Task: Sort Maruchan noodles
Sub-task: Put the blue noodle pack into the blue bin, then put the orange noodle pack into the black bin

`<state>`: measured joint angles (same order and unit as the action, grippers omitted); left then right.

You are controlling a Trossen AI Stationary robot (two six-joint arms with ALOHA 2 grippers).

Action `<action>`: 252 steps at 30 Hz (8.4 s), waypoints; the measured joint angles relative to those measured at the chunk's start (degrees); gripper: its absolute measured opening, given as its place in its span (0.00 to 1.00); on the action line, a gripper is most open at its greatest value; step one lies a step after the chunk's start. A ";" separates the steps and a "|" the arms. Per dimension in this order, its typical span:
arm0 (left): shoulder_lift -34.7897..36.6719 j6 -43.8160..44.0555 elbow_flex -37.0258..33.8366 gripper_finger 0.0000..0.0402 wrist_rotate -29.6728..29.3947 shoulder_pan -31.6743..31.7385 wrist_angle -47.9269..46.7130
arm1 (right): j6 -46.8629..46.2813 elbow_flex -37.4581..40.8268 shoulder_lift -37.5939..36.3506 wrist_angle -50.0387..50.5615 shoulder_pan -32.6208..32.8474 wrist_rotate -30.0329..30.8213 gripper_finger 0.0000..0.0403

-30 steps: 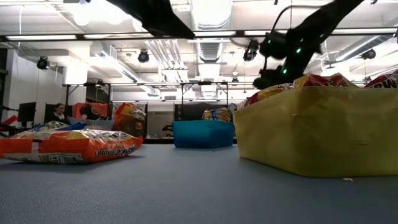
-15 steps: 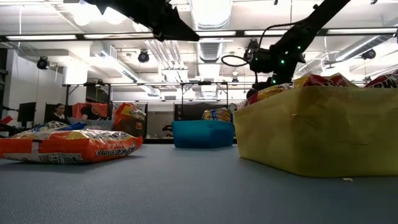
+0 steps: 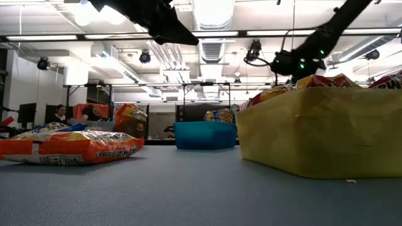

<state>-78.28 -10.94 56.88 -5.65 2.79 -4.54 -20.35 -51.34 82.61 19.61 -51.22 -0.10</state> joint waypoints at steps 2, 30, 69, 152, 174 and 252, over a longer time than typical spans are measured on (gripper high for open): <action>0.00 0.00 -0.02 0.00 -0.02 0.00 0.16 | -1.70 2.91 -0.05 -3.84 -0.86 -0.37 0.69; 0.00 -0.79 -0.04 0.00 -0.23 0.02 1.77 | -16.25 26.02 -0.06 -43.07 -0.53 -6.40 0.26; 5.89 -2.05 -0.09 0.00 -5.84 -0.09 1.97 | -9.63 15.11 -12.99 -40.59 12.00 -9.04 0.02; 22.01 4.17 -15.79 0.00 -5.92 -0.08 11.81 | 28.42 -39.93 14.05 23.49 27.94 14.74 0.30; 21.21 4.17 -16.21 0.00 -5.89 -0.09 11.97 | 21.87 -12.38 8.65 -3.25 27.31 4.13 0.02; 4.60 13.33 -0.13 0.00 18.83 -1.01 -36.20 | 19.75 9.58 -15.27 -23.33 33.22 1.69 0.02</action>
<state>-73.68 2.39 56.75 13.18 1.78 -40.73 -0.60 -41.76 67.34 -3.72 -18.00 1.59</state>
